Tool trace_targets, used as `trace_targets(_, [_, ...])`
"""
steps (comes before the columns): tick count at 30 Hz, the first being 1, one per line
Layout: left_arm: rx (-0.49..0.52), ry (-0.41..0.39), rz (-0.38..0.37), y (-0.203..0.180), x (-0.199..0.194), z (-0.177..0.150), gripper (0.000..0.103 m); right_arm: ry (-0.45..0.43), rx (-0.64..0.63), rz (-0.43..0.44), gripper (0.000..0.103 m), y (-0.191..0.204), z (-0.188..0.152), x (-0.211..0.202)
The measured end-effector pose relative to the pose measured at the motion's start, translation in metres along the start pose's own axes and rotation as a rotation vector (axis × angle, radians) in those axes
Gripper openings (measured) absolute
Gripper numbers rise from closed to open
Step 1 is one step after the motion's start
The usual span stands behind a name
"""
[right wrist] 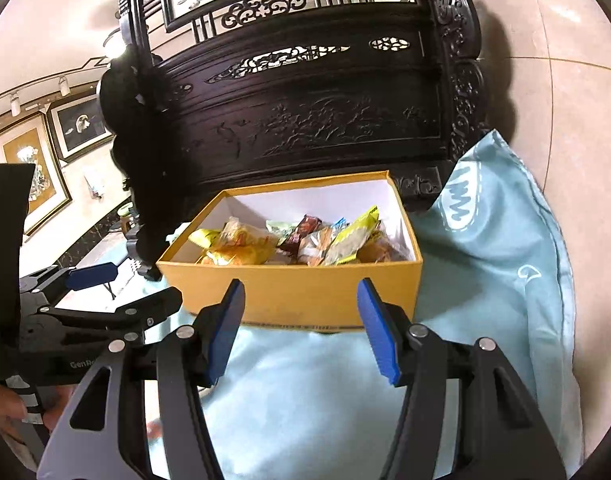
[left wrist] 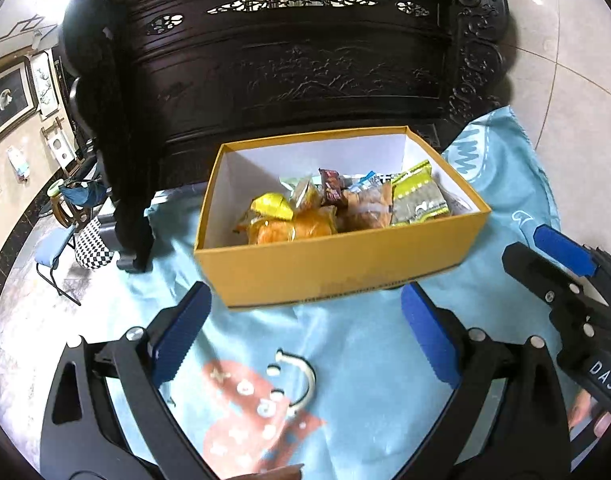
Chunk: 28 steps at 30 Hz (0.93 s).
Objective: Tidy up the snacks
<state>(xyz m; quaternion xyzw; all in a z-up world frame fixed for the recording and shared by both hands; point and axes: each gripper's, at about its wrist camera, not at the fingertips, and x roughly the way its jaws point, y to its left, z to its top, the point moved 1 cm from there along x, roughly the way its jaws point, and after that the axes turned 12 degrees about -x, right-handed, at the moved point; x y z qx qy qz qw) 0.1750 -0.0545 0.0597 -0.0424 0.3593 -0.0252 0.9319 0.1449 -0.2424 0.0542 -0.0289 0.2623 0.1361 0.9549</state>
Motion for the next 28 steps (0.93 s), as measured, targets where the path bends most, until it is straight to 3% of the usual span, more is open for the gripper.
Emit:
trace_targets(20, [-0.030,-0.039,-0.014,0.005,-0.039,-0.029,0.101,-0.032,0.017,0.012,0.059,0.009,-0.020,-0.034])
trace_targets(28, [-0.064,-0.043,0.040,0.012,-0.040,-0.033,0.101,-0.032,0.021,0.014,0.059,0.010,-0.025,-0.035])
